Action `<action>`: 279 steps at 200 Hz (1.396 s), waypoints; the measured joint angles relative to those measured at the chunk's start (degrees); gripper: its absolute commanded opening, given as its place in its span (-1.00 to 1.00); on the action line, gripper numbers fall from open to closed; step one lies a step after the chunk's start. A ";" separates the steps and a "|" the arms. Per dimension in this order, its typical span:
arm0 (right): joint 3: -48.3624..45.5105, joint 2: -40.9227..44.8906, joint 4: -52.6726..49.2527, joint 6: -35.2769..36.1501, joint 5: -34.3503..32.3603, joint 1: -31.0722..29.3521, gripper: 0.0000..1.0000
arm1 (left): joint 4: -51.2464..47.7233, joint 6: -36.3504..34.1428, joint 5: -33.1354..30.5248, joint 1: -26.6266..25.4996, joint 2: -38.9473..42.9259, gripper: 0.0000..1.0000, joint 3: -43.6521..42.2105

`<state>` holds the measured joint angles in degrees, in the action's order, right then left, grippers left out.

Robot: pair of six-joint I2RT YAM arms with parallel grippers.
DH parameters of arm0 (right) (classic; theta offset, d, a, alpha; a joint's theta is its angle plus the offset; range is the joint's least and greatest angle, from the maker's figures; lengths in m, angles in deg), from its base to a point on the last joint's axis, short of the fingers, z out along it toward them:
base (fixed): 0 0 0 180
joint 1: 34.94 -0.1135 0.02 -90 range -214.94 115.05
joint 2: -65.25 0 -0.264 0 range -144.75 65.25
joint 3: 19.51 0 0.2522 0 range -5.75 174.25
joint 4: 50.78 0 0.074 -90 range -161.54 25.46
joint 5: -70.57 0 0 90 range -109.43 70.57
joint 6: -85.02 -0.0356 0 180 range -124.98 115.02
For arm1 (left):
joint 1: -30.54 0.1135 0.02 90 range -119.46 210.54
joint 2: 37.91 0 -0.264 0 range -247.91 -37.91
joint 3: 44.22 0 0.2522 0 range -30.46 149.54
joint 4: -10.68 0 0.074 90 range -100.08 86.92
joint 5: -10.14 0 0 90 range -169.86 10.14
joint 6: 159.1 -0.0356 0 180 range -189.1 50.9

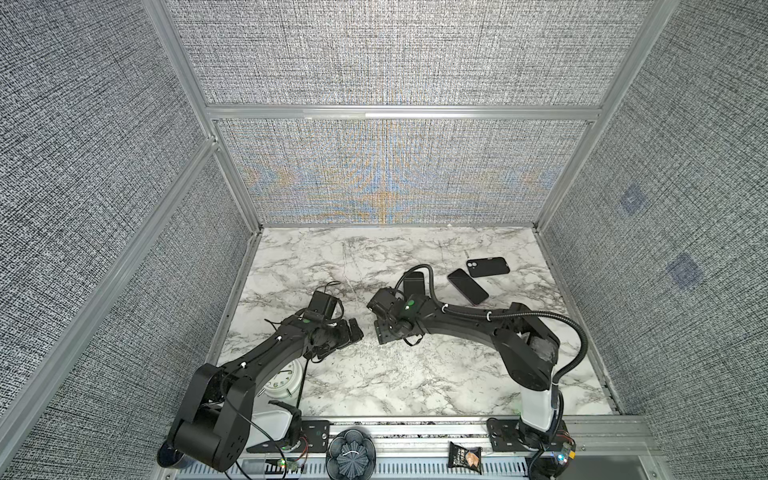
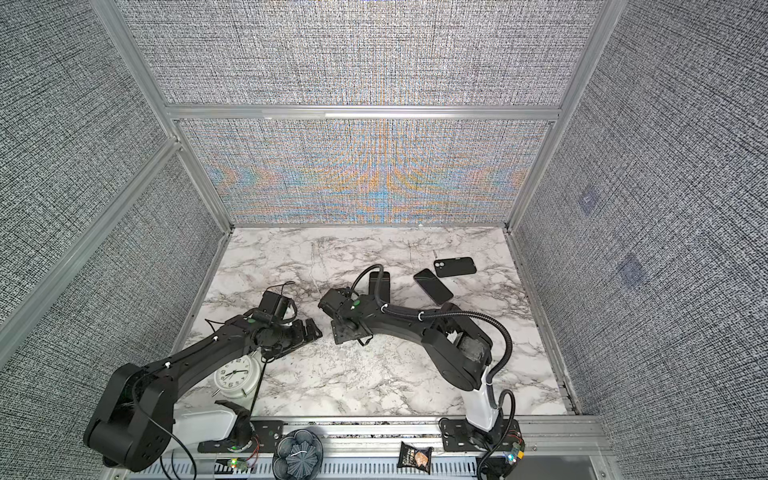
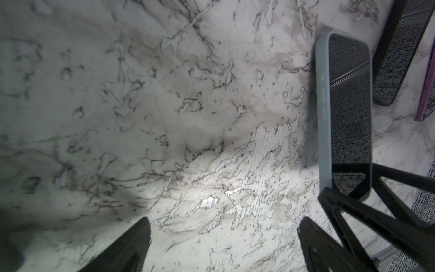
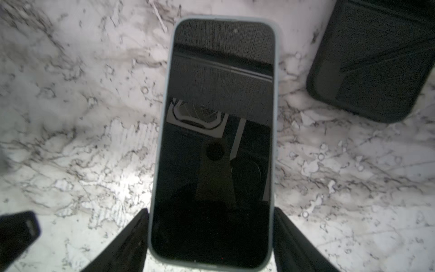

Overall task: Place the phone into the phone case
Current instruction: 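Carry the cased phone with the right gripper and lower it beside the black case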

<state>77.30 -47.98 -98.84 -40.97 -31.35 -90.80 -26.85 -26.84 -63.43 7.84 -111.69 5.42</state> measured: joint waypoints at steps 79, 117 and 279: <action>9.66 -9.55 0.90 1.44 0.42 4.42 0.25 | 0.85 -0.04 0.07 0.90 -2.08 0.98 0.42; 12.31 -11.82 1.86 0.70 0.37 5.66 0.26 | 1.38 -0.04 0.28 1.38 -2.60 0.98 -0.11; 19.69 -17.66 -1.70 -8.11 -5.92 5.62 0.24 | 1.84 -0.42 1.09 2.32 -2.10 0.98 -1.14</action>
<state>96.99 -65.64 -100.55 -49.08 -37.28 -85.18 -25.01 -27.26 -62.34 10.16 -113.79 4.28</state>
